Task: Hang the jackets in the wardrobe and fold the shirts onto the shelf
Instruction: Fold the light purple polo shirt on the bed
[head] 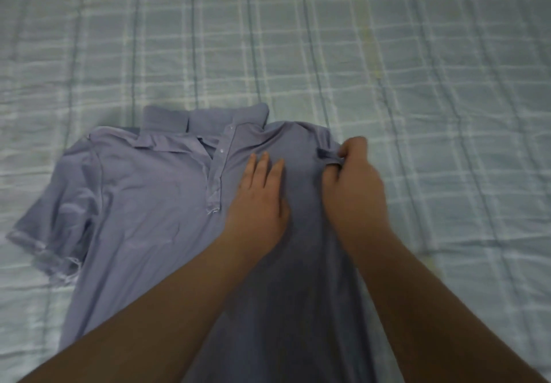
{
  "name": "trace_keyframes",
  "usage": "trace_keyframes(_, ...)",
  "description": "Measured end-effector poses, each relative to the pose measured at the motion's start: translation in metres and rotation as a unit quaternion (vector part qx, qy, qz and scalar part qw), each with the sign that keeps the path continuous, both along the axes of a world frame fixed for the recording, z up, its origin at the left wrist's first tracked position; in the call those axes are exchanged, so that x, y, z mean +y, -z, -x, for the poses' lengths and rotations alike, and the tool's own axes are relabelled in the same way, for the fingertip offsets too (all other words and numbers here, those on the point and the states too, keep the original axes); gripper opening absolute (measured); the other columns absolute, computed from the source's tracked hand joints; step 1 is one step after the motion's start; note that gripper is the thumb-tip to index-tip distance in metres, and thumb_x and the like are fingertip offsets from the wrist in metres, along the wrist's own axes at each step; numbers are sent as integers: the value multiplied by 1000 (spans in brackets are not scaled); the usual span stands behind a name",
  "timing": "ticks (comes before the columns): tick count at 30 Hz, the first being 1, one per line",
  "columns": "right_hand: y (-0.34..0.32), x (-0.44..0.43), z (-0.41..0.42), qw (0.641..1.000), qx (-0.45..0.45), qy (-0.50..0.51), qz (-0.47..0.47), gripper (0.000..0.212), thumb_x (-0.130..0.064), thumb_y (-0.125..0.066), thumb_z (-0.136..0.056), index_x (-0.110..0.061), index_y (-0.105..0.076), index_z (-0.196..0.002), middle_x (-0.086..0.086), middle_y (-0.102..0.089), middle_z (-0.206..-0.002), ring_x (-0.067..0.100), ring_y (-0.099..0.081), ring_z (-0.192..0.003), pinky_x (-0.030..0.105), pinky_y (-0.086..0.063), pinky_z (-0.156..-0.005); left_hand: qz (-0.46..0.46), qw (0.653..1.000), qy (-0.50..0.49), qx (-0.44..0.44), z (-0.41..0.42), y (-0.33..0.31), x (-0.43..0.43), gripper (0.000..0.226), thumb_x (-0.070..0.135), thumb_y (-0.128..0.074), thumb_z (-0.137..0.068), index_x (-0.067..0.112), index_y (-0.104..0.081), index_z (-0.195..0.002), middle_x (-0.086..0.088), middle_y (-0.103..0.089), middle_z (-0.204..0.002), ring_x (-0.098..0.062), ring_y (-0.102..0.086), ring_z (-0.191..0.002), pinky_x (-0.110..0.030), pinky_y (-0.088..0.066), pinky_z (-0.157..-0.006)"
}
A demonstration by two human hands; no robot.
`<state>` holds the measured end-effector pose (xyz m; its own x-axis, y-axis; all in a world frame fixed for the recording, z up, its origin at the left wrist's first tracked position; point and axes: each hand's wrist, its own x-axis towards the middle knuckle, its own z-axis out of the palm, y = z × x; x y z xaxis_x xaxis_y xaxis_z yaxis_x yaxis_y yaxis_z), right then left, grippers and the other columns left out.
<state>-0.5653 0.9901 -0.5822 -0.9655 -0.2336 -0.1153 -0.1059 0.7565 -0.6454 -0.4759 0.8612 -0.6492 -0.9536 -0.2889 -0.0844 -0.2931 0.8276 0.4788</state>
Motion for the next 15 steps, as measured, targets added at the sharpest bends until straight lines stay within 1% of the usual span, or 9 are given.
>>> trace_keyframes(2,6,-28,-22,999,-41,-12,11,17,-19,-54,-93,-17,-42,-104,8,-58,-83,40,-63,-88,39,-41,-68,-25,999,-20,-13,-9,4,-13,64,24,-42,-88,3,-37,-149,-22,-29,-158,-40,-17,-149,-49,-19,-121)
trace_keyframes(4,17,-48,-44,996,-90,-19,20,22,-23,-57,-93,-15,-43,-107,13,-65,-93,39,-64,-91,38,-43,-71,1,999,13,-32,-18,9,-27,62,30,-38,-92,2,-40,-147,-22,-36,-153,-40,-22,-147,-50,-16,-122)
trace_keyframes(5,23,-55,-52,993,-116,-25,25,25,-26,-58,-91,-16,-43,-108,13,-67,-94,38,-64,-90,38,-45,-70,17,999,37,-35,-20,11,-32,59,31,-40,-92,2,-44,-144,-20,-44,-147,-38,-30,-144,-49,-17,-122)
trace_keyframes(6,28,-59,-59,989,-144,-34,25,28,-30,-58,-89,-19,-43,-109,10,-68,-92,37,-65,-88,39,-49,-71,10,999,45,-28,-21,15,-37,54,29,-48,-91,2,-50,-137,-18,-52,-138,-34,-39,-137,-46,-21,-120)
trace_keyframes(8,33,-58,-64,983,-178,-48,-1,28,-35,-54,-85,-24,-46,-110,4,-68,-87,33,-65,-87,41,-51,-74,-62,998,-14,-14,-21,17,-42,45,24,-59,-87,6,-56,-128,-14,-60,-122,-30,-52,-118,-39,-34,-109)
trace_keyframes(10,35,-48,-63,990,-134,-40,-21,17,-29,-51,-85,-24,-54,-101,2,-68,-88,30,-64,-88,37,-48,-76,-129,989,-68,-1,-19,8,-43,35,20,-54,-87,11,-60,-121,-10,-64,-111,-26,-59,-103,-36,-44,-94)
trace_keyframes(11,36,-40,-60,995,-97,-28,-25,15,-24,-50,-87,-22,-59,-98,3,-69,-91,30,-63,-91,37,-47,-77,-158,983,-94,6,-17,4,-43,30,16,-51,-90,12,-61,-117,-9,-66,-105,-22,-60,-97,-30,-44,-87)
trace_keyframes(13,39,-25,-52,999,-20,-21,-22,24,-20,-44,-84,-20,-64,-96,4,-67,-97,30,-60,-95,37,-45,-81,-211,963,-165,-3,-9,-10,-42,20,14,-48,-98,14,-61,-113,-4,-65,-95,-15,-58,-87,-20,-35,-72)
trace_keyframes(15,51,-14,-41,998,50,-39,-10,38,-22,-38,-74,-14,-66,-99,8,-63,-101,30,-55,-99,37,-43,-88,-237,947,-216,-15,4,-15,-45,17,25,-47,-101,14,-57,-110,-1,-61,-92,-17,-57,-87,-21,-32,-69)
